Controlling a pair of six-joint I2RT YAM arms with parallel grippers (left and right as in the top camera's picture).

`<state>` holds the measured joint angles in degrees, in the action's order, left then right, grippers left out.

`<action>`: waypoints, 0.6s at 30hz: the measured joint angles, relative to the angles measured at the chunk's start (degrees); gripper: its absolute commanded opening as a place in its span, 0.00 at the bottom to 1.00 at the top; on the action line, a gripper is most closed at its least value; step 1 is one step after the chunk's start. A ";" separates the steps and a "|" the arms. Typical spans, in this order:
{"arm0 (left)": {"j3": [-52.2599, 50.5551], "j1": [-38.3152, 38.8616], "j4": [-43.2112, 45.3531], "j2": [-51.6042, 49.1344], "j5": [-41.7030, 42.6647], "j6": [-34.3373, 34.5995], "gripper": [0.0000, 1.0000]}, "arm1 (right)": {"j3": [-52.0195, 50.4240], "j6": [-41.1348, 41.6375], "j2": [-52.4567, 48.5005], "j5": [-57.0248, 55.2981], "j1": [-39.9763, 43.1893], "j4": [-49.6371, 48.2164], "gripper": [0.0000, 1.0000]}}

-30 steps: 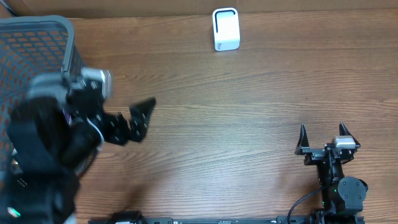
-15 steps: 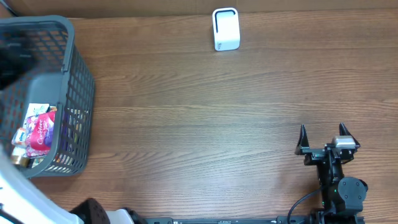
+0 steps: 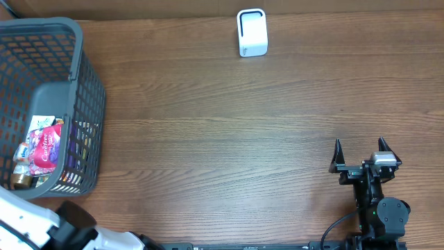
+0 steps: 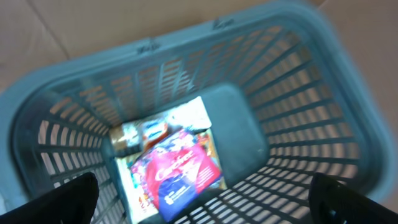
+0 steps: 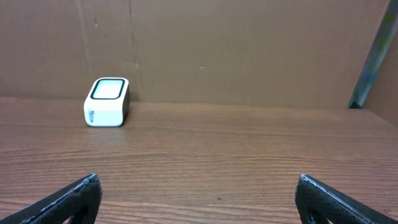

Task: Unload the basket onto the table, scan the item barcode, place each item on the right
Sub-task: 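Swing the left gripper up and reach down into the grey basket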

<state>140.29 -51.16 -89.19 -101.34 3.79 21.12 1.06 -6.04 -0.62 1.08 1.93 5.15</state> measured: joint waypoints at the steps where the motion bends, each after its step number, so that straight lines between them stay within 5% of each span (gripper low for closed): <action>1: 0.00 0.00 -0.55 -0.98 -0.31 -0.02 1.00 | 0.00 0.04 0.00 0.00 0.02 0.00 1.00; 7: 0.00 0.00 -7.34 -8.74 -1.18 -0.31 1.00 | 0.00 0.04 0.00 0.02 0.00 0.04 1.00; 18: -2.60 0.07 -7.45 -18.27 7.52 -10.93 1.00 | 0.00 0.04 0.00 0.00 0.02 0.02 1.00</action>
<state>137.69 -51.09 -96.64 -119.61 11.31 10.20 1.06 -6.00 -0.62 1.08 1.96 5.17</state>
